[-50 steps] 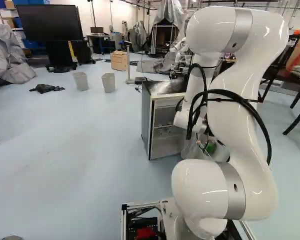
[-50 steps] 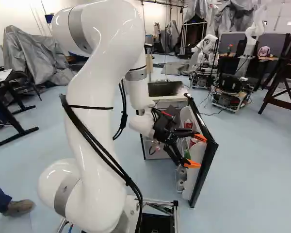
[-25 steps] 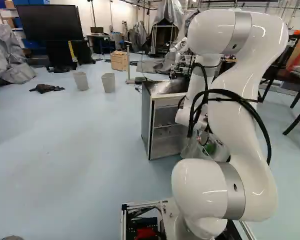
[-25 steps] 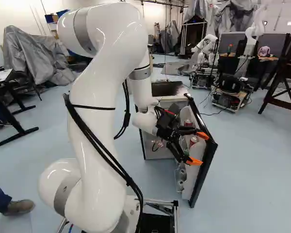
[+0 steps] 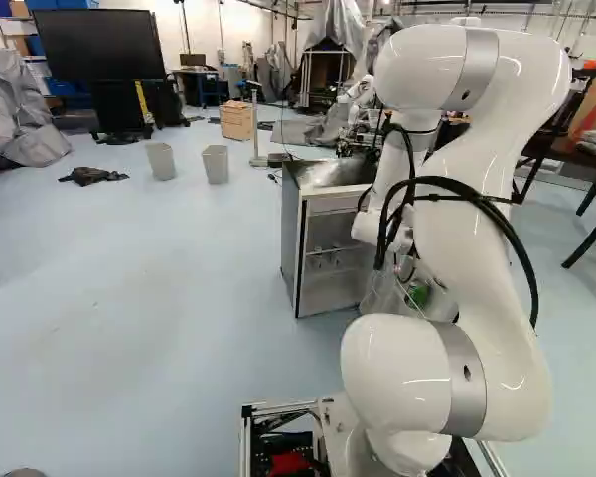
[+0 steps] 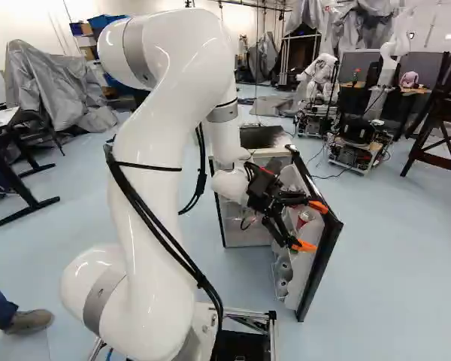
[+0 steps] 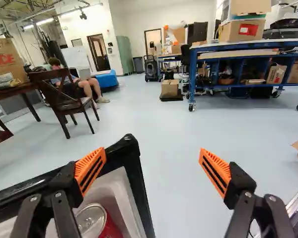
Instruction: Grab a drink from the fridge
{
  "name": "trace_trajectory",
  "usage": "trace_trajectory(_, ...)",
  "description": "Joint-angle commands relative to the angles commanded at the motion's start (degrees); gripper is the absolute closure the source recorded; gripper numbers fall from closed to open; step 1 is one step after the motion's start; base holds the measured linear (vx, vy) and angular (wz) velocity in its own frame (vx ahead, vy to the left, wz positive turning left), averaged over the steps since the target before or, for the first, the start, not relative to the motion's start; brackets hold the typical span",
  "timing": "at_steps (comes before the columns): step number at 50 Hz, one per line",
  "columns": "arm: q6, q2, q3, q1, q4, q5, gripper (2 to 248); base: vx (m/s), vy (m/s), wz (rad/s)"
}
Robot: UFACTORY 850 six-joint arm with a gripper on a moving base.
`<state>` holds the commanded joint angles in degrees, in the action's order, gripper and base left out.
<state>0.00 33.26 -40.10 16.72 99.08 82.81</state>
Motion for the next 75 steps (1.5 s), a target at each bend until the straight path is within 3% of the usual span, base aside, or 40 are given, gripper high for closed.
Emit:
trace_trajectory(55,0.00,2.96,-7.24,2.63,0.00,0.00,3,0.000,0.000,0.000)
trace_trajectory(75,0.00,0.78,-2.02,1.19,-0.92,0.00,3,0.000,0.000,0.000)
